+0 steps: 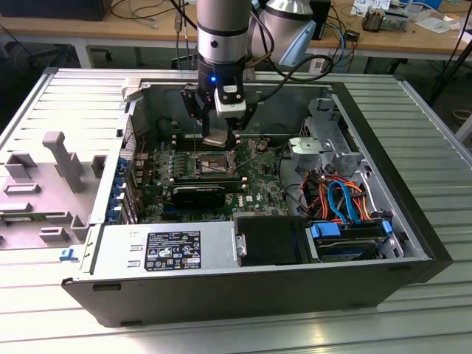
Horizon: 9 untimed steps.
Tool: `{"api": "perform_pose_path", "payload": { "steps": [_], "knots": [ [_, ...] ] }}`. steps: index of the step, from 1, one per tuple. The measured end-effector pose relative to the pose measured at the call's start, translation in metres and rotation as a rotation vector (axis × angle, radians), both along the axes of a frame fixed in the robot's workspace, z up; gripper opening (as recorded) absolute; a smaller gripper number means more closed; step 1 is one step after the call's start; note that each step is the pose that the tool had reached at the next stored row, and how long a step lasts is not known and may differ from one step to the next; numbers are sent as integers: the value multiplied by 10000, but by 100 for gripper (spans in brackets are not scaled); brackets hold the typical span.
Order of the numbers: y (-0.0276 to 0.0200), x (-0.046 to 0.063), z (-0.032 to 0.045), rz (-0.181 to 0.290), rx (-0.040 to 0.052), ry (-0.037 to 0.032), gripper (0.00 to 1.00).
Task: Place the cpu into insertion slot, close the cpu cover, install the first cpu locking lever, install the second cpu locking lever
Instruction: 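Place the cpu into insertion slot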
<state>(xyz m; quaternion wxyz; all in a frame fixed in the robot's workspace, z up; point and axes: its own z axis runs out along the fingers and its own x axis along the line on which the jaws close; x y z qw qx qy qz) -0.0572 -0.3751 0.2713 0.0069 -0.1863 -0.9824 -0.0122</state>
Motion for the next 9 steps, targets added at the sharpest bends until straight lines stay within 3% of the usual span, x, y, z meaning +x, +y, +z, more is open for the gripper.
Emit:
{"api": "perform_pose_path", "payload": {
  "steps": [9],
  "knots": [
    [0,0,-4,-98,0,0,54]
  ]
}}
